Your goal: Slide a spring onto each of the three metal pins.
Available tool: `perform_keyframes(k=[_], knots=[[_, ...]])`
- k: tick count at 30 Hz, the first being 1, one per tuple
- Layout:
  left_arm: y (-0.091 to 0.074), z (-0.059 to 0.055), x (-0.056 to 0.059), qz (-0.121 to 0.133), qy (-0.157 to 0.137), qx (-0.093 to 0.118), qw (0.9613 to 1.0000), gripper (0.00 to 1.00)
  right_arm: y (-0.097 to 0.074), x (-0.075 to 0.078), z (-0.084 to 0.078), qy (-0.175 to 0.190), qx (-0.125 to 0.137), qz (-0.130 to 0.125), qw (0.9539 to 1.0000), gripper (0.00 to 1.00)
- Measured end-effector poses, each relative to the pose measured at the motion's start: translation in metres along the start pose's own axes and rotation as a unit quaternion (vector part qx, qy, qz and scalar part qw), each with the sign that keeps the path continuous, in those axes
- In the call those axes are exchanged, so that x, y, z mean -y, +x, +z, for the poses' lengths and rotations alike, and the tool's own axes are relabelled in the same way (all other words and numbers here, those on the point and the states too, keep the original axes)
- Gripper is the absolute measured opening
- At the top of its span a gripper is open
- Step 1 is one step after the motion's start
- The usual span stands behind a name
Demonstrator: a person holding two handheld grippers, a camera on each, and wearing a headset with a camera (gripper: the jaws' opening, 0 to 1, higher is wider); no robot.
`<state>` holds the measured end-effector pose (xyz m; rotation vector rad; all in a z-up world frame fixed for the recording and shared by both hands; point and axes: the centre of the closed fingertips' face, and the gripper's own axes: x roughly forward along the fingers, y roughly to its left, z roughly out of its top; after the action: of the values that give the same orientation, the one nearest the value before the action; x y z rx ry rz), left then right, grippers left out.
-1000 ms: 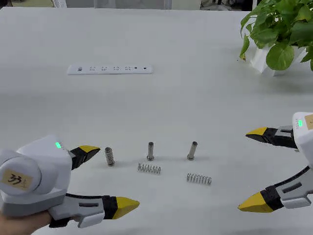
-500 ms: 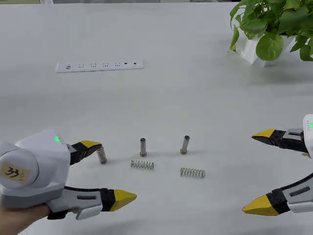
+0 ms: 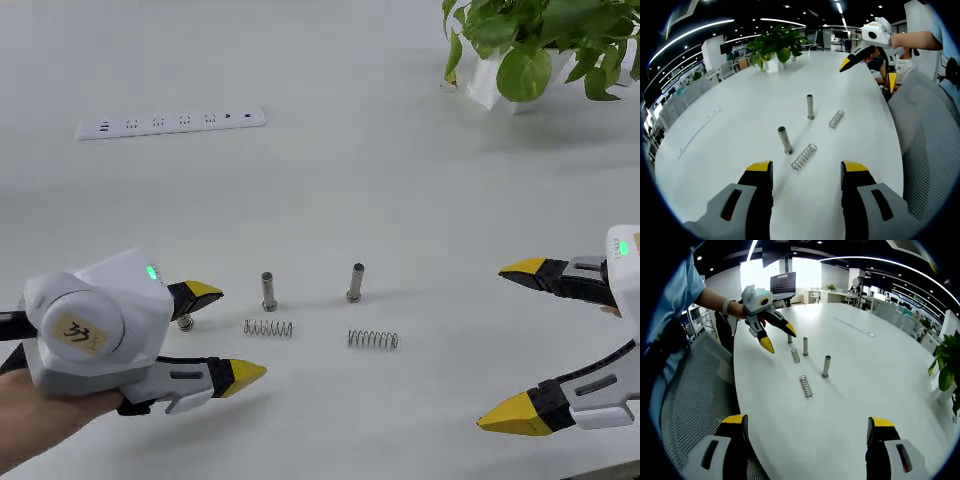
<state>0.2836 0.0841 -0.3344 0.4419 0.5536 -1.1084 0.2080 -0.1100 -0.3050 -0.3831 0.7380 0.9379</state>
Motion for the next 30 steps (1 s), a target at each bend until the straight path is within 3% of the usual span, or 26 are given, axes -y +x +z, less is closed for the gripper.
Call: perform_keyframes(k=[9, 14, 30], knots=[[0.018, -0.005, 0.006, -0.02, 0.001, -0.013, 0.9997, 0.46, -0.007, -0.003, -0.017, 0.031, 0.0, -0.01, 0.9995, 0.99], [0.024, -0.01, 0.003, -0.021, 0.003, -0.029, 0.9994, 0.43, -0.01, -0.004, -0.025, 0.043, -0.002, -0.015, 0.999, 0.98], [0.027, -0.016, 0.003, -0.034, 0.024, -0.049, 0.9979, 0.33, -0.007, -0.009, -0.028, 0.061, -0.001, -0.014, 0.998, 0.97]])
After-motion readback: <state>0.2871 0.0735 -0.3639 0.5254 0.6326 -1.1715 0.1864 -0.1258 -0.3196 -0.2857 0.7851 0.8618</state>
